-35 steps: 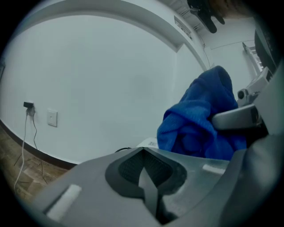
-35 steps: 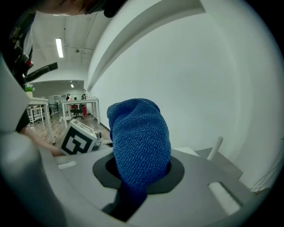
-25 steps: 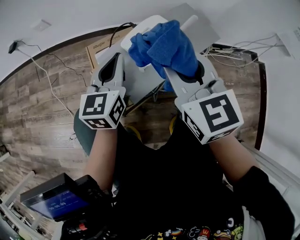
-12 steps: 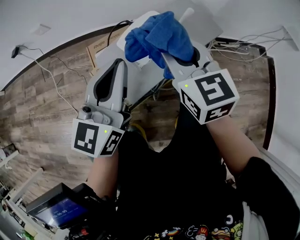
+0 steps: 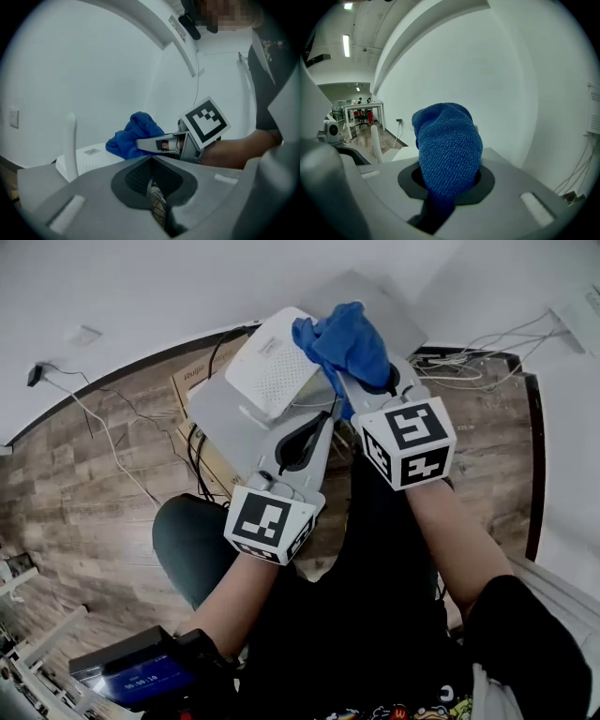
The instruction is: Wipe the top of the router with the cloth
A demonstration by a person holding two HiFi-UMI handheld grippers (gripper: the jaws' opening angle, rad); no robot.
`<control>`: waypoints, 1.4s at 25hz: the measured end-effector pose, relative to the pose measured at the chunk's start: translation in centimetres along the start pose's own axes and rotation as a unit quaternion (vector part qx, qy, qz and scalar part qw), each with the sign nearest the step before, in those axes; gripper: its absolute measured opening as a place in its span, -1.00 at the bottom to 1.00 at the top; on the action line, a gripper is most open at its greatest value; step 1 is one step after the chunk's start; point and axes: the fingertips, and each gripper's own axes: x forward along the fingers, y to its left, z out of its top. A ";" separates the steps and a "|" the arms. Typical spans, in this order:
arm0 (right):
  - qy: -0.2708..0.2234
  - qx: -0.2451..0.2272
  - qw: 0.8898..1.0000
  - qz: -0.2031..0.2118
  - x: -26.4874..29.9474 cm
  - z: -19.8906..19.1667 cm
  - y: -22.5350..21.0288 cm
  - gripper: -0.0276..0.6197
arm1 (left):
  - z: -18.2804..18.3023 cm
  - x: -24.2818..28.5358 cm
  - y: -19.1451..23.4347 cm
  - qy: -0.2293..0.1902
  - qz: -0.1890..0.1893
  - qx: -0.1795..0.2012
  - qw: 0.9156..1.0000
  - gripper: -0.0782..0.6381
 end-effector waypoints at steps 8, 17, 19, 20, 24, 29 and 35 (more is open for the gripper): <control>0.013 -0.011 1.000 -0.014 1.7 -1.6 -2.3 -0.59 | -0.6 4.6 0.8 0.010 0.021 -0.010 1.000 -0.78; -0.034 -0.012 0.998 -0.050 -1.8 2.9 -5.5 -0.60 | 0.1 6.2 1.9 0.007 0.025 -0.057 0.998 -0.78; -0.048 -0.009 0.997 -0.060 -2.7 4.2 -6.6 -0.60 | 0.3 6.6 1.7 0.006 0.017 -0.059 0.998 -0.78; -0.054 -0.007 0.996 -0.067 -3.1 4.8 -7.2 -0.59 | 0.4 6.8 1.6 0.006 0.013 -0.059 0.998 -0.78; -0.068 -0.005 0.992 -0.104 -3.9 5.9 -10.2 -0.59 | 0.5 7.8 1.0 0.012 -0.001 -0.061 0.998 -0.78; -0.048 -0.001 0.990 -0.129 -3.3 4.6 -12.9 -0.60 | -0.3 7.9 1.0 0.031 0.007 -0.066 0.997 -0.78; 0.027 -0.024 0.996 -0.081 1.4 0.0 -11.7 -0.60 | -0.2 8.2 2.6 0.048 0.027 -0.076 0.996 -0.78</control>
